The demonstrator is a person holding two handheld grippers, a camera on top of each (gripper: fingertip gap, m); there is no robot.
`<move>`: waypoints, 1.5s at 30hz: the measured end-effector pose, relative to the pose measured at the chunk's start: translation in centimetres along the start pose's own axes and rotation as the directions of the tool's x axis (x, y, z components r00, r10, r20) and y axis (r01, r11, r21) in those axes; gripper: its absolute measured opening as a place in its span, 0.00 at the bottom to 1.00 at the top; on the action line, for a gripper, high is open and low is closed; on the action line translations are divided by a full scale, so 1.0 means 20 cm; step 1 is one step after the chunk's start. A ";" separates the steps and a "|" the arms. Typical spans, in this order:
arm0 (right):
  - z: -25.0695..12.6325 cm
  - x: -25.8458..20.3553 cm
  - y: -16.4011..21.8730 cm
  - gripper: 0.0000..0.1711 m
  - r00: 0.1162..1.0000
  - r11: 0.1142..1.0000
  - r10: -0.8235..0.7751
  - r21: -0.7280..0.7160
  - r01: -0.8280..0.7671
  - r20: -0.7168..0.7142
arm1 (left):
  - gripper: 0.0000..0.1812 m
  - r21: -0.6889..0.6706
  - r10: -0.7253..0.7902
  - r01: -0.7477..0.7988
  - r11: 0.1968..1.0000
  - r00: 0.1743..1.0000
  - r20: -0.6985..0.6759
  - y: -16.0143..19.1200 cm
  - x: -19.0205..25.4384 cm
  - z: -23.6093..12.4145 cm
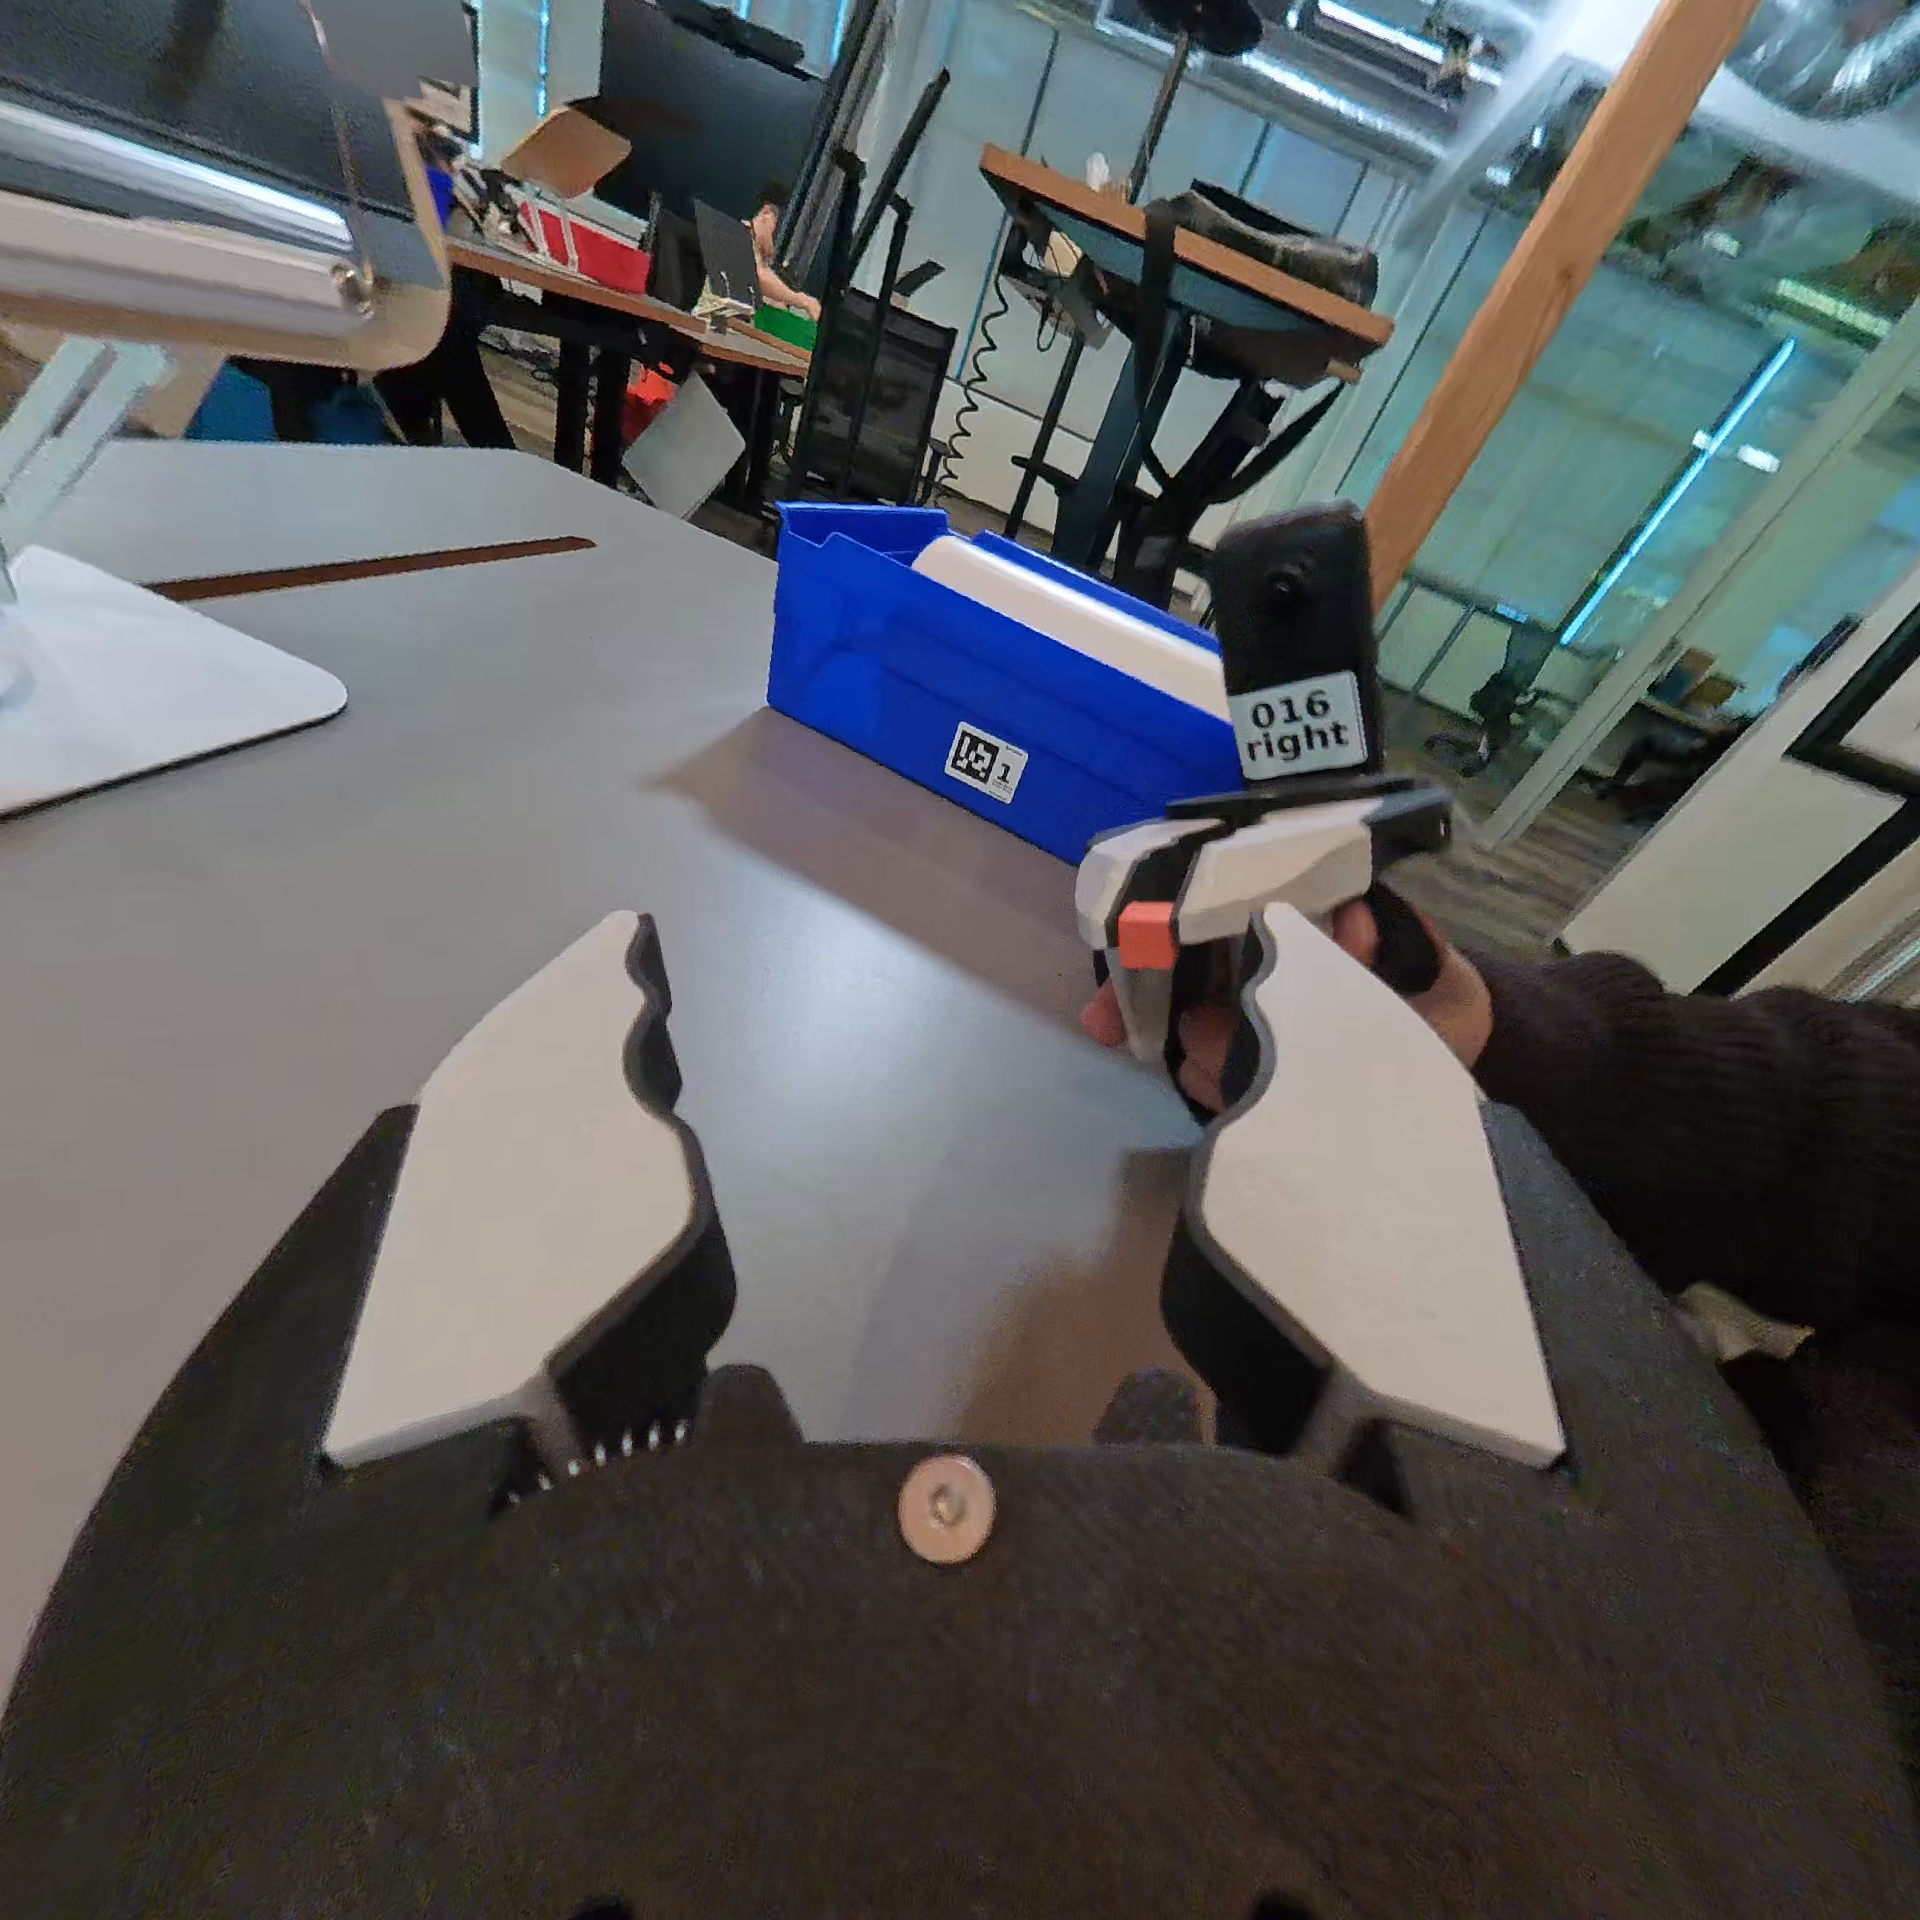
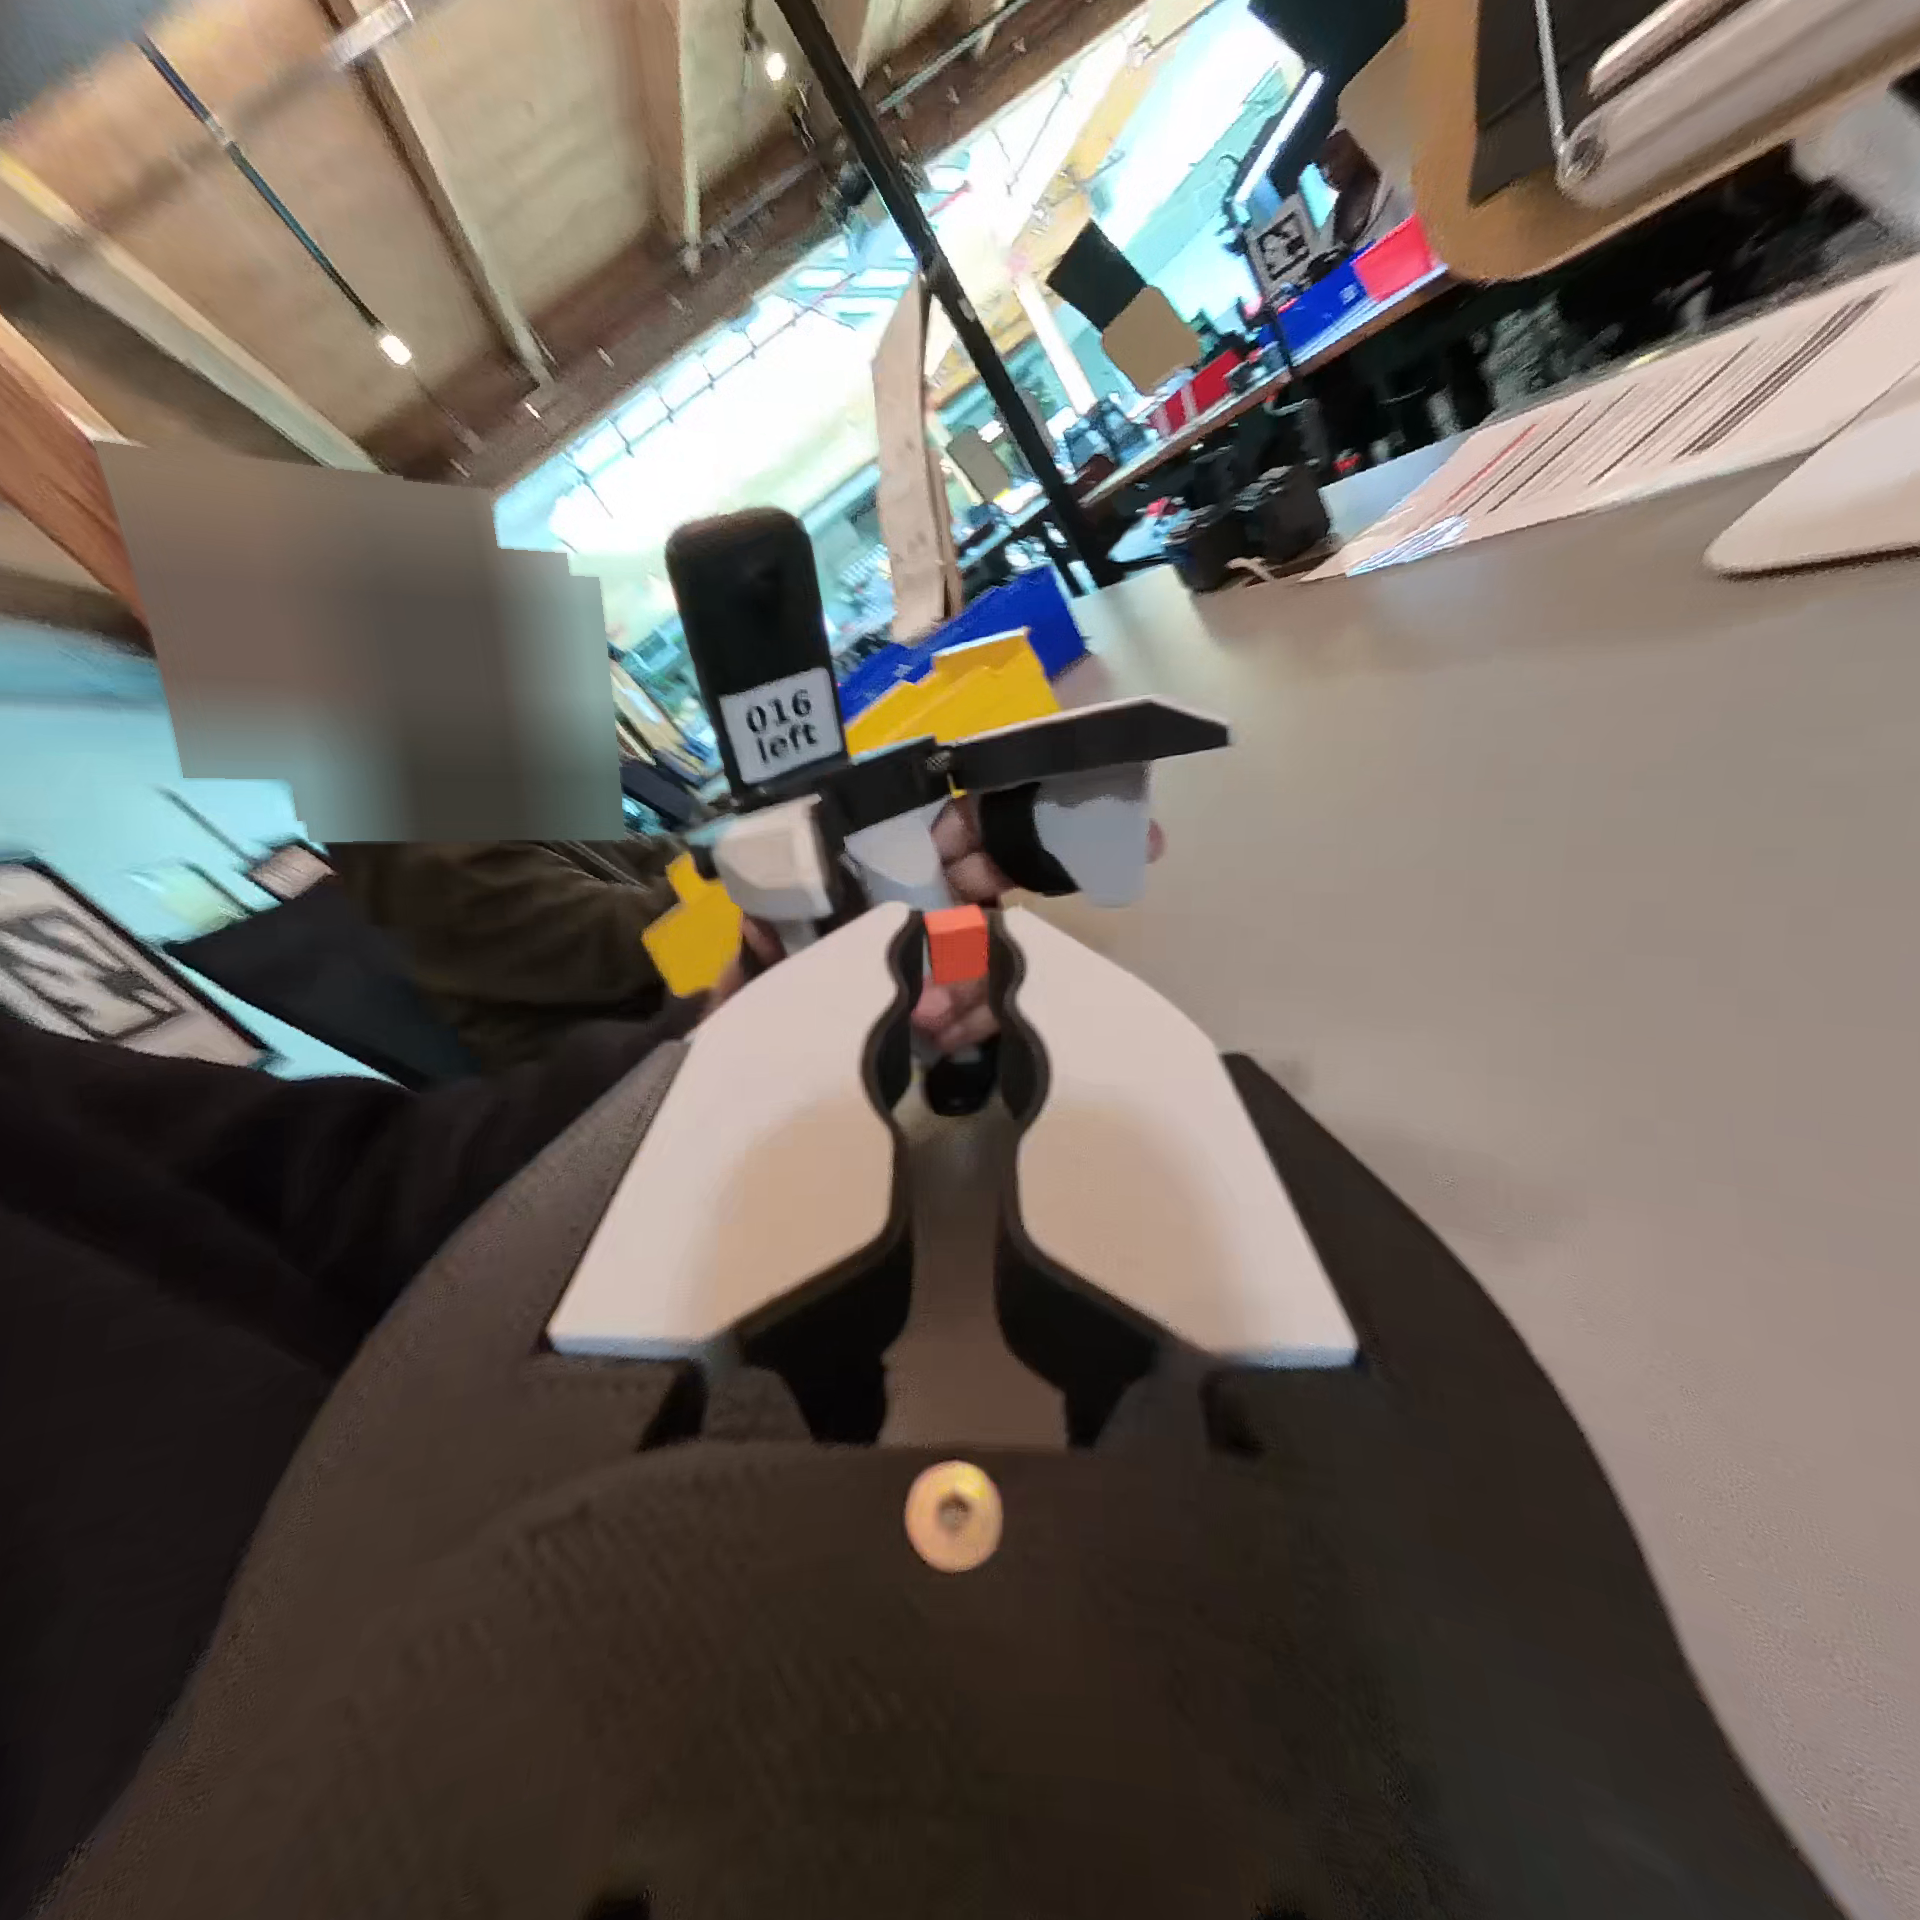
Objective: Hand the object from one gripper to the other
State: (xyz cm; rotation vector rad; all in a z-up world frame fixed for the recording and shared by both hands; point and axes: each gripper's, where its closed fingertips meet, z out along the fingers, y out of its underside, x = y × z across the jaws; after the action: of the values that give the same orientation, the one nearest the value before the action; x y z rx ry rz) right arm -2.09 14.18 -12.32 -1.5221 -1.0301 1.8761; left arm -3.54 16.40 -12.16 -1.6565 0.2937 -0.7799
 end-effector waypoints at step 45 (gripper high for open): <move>0.00 0.01 0.08 0.07 0.848 0.868 0.495 -0.162 -0.470 0.189 | 0.07 -0.132 0.553 -0.558 0.819 0.830 -0.074 0.13 0.22 0.05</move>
State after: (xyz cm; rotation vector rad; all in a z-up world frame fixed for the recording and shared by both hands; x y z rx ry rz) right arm -2.05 13.40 -13.62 -1.7910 -0.9119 2.4212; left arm 0.87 13.93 -13.14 -1.5743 0.8380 -0.3417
